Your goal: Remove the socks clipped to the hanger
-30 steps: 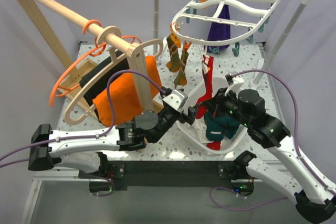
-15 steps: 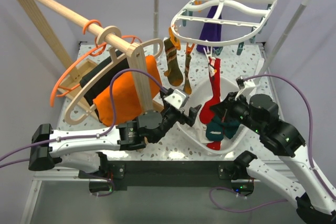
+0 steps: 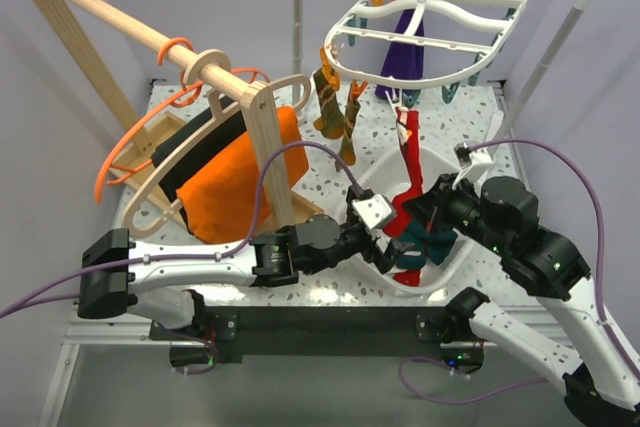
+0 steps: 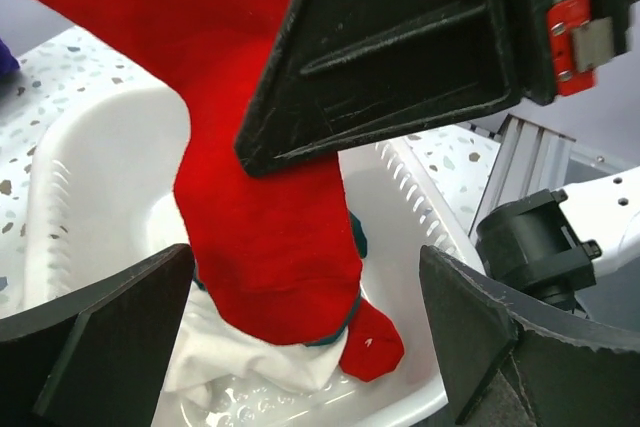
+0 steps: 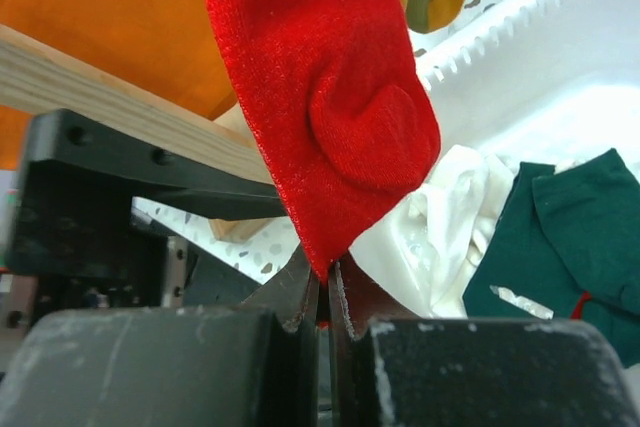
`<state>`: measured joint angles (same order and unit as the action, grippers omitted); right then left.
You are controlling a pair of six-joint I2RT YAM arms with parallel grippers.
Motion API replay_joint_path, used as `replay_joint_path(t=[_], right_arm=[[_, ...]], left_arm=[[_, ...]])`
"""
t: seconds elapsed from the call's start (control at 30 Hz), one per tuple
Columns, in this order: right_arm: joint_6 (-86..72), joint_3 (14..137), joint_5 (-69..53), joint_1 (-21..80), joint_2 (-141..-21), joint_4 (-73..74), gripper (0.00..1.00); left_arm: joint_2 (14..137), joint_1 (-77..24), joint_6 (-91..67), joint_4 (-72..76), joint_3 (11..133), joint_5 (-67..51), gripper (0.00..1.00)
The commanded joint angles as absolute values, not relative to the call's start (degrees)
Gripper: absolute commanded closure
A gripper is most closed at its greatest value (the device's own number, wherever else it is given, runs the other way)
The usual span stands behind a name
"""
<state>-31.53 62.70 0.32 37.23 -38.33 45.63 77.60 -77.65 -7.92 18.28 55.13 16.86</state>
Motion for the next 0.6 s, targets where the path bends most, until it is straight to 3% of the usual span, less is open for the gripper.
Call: replay_joint_path(t=[0.0,0.03,0.13,0.23,0.27,0.33,0.37,0.43,0.5,0.57], right_arm=[[-32.34,66.0,-2.19,37.53,-38.76,46.23,1.0],[-32.43,66.18,-2.63,37.53,-38.76,46.23,1.0],[-32.43,66.97,-3.16,37.53,-38.58,46.84,1.0],[-32.17,67.5,-3.52,37.53,-38.58,47.64,1.0],[-32.08,67.76,-3.52,37.53,-38.85,47.98,0.99],[-31.73,68.2,-3.43,37.53,-39.37,48.25,0.93],[-31.64,68.81,-3.51,37.44,-39.72,48.51,0.88],[-30.85,69.52,-4.3,37.44,-41.22,48.43,0.84],[-29.45,71.71,-4.31,37.44,-43.66,48.78,0.76],[-28.22,75.82,-3.52,37.44,-45.87,50.36,0.62]], left_arm=[[81.03,-77.61,-8.79,16.28,60.9,17.31,0.01],[81.82,-77.61,-8.62,15.48,62.74,19.58,0.02],[83.93,-77.52,-7.56,13.71,64.94,21.53,0.19],[84.37,-77.52,-6.33,14.15,65.21,21.62,0.52],[84.11,-77.61,-6.24,14.24,65.21,21.62,0.7],[83.76,-77.52,-6.15,14.41,64.95,21.53,0.82],[83.5,-77.52,-6.07,14.59,64.69,21.36,0.93],[82.88,-77.52,-6.15,14.77,64.08,21.36,1.0],[82.01,-77.52,-6.07,15.03,63.55,21.36,1.0],[81.3,-77.61,-6.15,15.12,62.93,21.01,1.0]])
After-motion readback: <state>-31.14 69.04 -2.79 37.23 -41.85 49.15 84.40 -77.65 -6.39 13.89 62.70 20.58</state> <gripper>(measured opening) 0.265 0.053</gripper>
